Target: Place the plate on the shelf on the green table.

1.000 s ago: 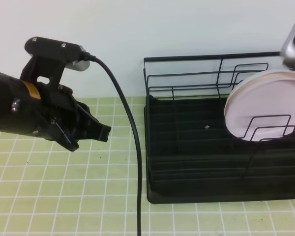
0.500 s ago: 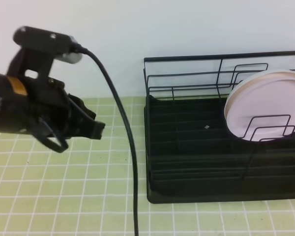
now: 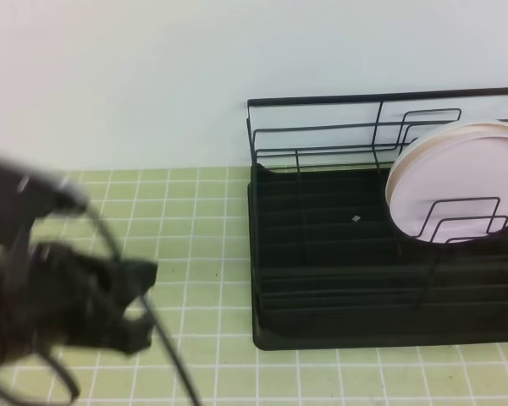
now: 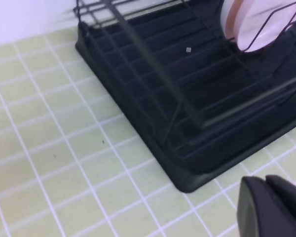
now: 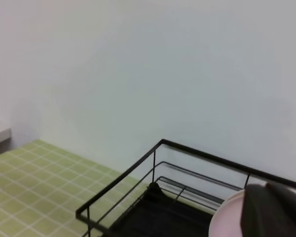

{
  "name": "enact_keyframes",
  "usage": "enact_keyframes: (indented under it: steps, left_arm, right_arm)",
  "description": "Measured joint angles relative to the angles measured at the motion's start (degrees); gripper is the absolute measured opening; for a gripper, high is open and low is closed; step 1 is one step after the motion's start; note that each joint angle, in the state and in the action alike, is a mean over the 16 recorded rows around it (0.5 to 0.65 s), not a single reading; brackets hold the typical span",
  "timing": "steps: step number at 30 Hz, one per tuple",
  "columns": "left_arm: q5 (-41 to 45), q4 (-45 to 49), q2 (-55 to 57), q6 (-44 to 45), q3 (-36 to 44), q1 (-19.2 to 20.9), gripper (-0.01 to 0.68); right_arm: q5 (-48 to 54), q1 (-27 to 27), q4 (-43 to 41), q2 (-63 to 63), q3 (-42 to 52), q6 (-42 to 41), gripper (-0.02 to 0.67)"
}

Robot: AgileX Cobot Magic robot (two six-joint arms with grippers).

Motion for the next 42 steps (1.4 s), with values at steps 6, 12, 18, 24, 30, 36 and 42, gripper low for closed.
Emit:
enact_keyframes:
  steps: [6, 12, 18, 24, 30, 36, 42]
  left_arm:
    - [-8.59, -5.21, -5.36, 3.2, 9.78, 0.0, -0.002]
    - [-13.42, -8.24, -7.85, 4.69, 14.47, 0.0, -0.002]
    - [-13.98, -9.12, -8.19, 5.13, 15.33, 0.0, -0.002]
    - [-13.05, -9.58, -8.18, 5.22, 15.35, 0.0, -0.002]
    - [-11.65, -9.53, -8.46, 5.32, 15.4, 0.06, -0.002]
    - [-11.66, -8.91, -11.29, 6.33, 16.09, 2.07, -0.002]
    - [-13.11, -8.26, -18.24, 7.4, 18.36, 7.47, -0.002]
  right_arm:
    - [-0.54, 0.0, -0.11, -7.82, 8.65, -0.73, 0.0]
    - [-0.81, 0.0, -0.39, -10.7, 13.72, -1.52, -0.001]
    - [0.48, 0.0, -0.43, -11.06, 15.72, -1.73, -0.001]
    - [2.28, 0.0, -0.4, -11.03, 16.01, -1.83, -0.002]
    - [3.08, 0.0, -0.4, -11.03, 16.02, -1.86, -0.002]
    - [3.16, 0.0, -0.4, -11.03, 16.02, -1.92, -0.002]
    - [3.19, 0.0, -0.4, -11.03, 16.02, -1.97, -0.002]
